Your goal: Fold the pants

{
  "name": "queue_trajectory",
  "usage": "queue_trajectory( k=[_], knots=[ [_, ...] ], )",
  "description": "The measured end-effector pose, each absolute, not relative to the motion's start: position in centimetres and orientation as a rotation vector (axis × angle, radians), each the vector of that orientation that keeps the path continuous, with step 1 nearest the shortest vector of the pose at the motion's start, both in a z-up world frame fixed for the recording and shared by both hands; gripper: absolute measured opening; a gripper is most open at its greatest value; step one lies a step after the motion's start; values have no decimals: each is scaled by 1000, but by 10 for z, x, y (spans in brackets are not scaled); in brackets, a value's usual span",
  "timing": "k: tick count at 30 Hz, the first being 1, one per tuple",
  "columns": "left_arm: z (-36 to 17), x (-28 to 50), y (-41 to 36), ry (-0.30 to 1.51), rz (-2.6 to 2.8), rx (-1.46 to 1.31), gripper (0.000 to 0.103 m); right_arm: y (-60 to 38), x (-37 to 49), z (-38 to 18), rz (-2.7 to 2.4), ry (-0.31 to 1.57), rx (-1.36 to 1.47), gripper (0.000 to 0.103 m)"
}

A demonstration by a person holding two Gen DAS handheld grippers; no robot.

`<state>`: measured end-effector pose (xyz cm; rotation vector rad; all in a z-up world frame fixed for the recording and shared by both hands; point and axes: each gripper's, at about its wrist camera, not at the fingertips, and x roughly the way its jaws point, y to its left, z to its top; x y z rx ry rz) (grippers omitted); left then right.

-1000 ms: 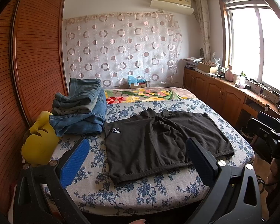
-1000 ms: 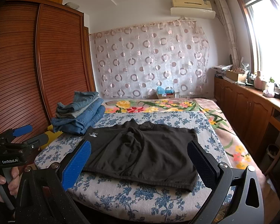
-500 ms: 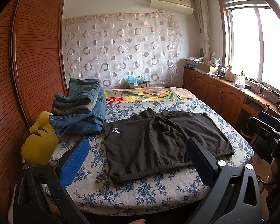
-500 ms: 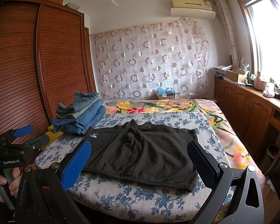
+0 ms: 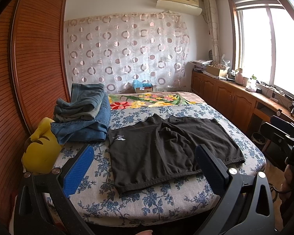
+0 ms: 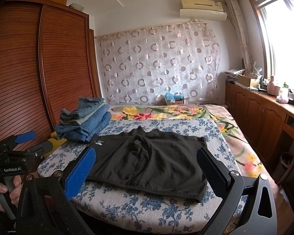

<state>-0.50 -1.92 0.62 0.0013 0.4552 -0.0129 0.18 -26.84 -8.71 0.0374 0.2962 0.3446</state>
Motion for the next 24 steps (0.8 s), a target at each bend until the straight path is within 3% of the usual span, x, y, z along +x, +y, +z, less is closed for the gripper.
queue_trajectory(
  k=[16,24],
  knots=[
    [-17,7,-11,543,-38,-30,103,-272,11,-96,340,343,31,103],
    [-32,16,0,575,-42,-41,103,-275,16,-99,355,376,14,95]
  ],
)
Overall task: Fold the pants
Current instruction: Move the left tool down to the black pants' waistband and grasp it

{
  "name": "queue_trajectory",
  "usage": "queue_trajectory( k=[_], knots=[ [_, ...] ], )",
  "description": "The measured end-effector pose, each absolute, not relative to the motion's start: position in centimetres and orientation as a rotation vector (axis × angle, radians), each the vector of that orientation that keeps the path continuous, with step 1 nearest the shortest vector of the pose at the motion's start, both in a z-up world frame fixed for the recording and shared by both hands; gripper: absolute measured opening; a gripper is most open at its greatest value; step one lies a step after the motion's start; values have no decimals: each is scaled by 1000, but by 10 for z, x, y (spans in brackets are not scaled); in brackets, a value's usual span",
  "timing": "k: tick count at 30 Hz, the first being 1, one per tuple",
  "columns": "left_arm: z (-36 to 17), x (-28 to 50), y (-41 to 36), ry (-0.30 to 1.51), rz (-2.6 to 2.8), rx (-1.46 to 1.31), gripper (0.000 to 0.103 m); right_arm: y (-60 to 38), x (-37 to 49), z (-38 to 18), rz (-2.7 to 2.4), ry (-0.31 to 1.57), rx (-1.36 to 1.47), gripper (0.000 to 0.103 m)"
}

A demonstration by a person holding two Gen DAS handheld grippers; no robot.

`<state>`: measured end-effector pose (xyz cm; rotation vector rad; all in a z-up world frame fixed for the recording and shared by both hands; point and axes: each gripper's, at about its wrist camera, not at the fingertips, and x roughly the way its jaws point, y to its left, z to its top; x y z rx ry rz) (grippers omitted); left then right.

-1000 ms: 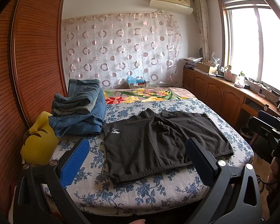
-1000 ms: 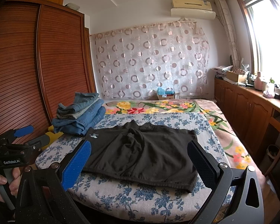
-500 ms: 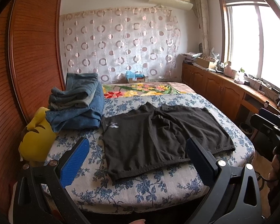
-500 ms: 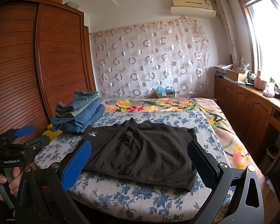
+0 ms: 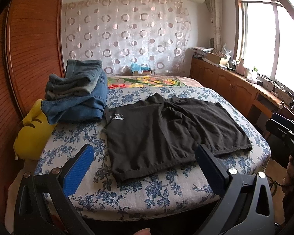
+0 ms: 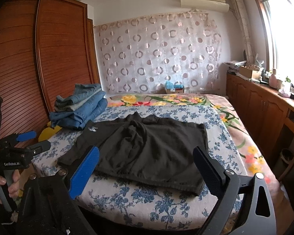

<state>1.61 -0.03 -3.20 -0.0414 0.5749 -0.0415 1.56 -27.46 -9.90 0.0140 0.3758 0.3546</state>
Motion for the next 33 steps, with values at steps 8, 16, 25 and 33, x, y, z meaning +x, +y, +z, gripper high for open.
queue_trajectory(
  k=[8,16,25,33],
  knots=[
    [-45,26,12,592,-60,-62,103,-280,22,-100,349,407,3,91],
    [-58,35,33,632,-50,-81,88,-283,32,-105,338,463,-10,82],
    [-90,48,54,712,-15,-116,64,-284,41,-110,317,534,-32,75],
    [-118,58,56,784,-24,-127,43,-283,39,-113,311,575,-27,75]
  ],
)
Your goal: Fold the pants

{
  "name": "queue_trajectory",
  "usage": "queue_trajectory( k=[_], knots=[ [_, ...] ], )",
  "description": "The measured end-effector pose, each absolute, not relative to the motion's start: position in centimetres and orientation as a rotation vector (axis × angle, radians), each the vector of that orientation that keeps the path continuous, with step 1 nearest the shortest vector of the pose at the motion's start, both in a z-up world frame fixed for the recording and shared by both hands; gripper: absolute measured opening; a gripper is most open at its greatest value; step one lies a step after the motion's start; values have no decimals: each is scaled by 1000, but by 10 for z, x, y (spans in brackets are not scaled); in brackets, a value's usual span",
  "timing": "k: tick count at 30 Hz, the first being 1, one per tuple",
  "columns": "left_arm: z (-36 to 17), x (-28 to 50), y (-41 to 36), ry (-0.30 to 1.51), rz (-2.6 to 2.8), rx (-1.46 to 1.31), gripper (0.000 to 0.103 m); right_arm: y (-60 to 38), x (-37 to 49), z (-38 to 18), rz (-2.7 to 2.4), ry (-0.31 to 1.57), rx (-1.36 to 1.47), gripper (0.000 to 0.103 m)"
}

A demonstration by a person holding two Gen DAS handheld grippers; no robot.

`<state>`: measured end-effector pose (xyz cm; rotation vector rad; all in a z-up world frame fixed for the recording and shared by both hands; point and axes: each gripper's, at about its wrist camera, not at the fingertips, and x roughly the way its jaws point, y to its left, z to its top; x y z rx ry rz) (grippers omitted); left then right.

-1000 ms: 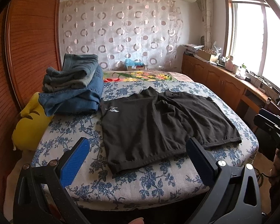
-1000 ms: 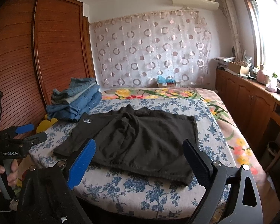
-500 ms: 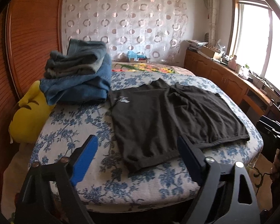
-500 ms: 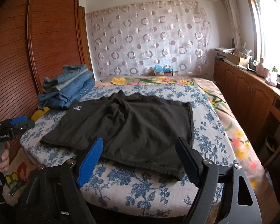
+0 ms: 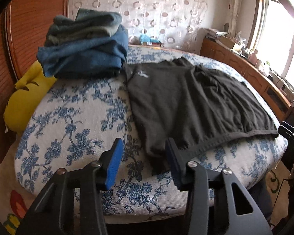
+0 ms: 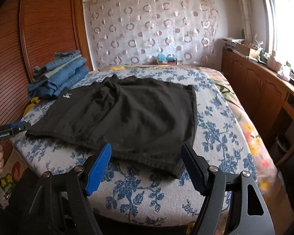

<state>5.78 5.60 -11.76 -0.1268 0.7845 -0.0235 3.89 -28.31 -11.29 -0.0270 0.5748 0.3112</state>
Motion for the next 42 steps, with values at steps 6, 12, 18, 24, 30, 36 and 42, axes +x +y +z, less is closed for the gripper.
queue_trajectory(
  k=[6,12,18,24,30,36,42],
  knots=[
    [-122,59,53,799,-39,-122,37,-280,39,-109,317,577,-34,75],
    [-123,59,51,807,-68,-137,36,-287,39,-108,313,579,-19,75],
    [-122,59,51,817,-70,-146,34,-293,39,-111,309,583,-10,75],
    [-121,61,43,824,-90,-116,5,-294,46,-109,308,587,-1,75],
    [-98,63,34,782,-148,-122,2,-294,49,-106,305,581,-2,75],
    [-67,76,5,732,-219,-79,2,-298,48,-106,305,569,15,75],
    [-43,96,-34,698,-295,-44,2,-307,44,-105,298,556,25,75]
  ],
)
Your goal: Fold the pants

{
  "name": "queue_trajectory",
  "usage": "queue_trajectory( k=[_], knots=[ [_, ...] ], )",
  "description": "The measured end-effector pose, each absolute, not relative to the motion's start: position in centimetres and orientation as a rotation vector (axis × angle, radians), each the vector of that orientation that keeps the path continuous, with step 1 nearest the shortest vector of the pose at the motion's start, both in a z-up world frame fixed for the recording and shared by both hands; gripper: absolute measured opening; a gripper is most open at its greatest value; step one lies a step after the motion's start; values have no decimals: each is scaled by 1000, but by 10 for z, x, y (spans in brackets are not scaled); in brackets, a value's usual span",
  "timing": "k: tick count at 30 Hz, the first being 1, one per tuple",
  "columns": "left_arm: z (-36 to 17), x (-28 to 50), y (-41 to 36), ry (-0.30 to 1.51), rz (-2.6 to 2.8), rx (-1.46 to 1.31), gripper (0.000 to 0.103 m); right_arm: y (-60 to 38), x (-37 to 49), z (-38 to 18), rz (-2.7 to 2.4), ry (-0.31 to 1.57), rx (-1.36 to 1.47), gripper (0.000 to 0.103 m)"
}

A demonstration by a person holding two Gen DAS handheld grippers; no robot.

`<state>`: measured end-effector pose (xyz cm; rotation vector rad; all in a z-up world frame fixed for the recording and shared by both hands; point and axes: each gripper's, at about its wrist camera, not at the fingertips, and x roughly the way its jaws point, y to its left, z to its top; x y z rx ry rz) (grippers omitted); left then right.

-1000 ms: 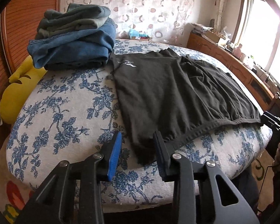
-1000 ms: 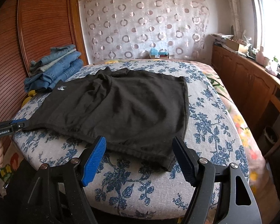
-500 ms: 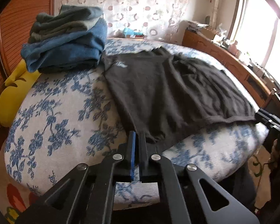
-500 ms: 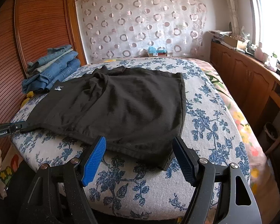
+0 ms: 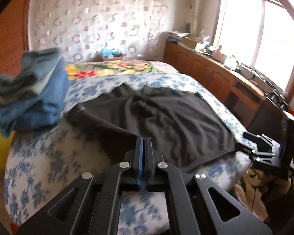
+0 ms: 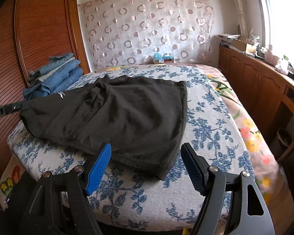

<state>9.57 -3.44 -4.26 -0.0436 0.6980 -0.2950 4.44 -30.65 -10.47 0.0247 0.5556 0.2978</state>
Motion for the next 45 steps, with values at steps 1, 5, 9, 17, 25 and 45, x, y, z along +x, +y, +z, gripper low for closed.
queue_trajectory(
  k=[1,5,9,17,25,45],
  knots=[
    [-39,98,-41,696,-306,-39,2,-308,44,-104,296,553,26,75],
    [-29,108,-67,687,-346,-17,2,-313,42,-105,288,544,40,75],
    [-22,117,-89,685,-377,-4,2,-318,41,-106,285,533,60,75],
    [-13,122,-127,684,-439,13,2,-320,39,-109,280,538,61,67],
    [-11,126,-134,689,-433,6,3,-318,33,-108,282,555,50,61],
    [-57,108,-41,712,-275,-31,77,-252,60,-94,406,558,-22,51]
  ],
)
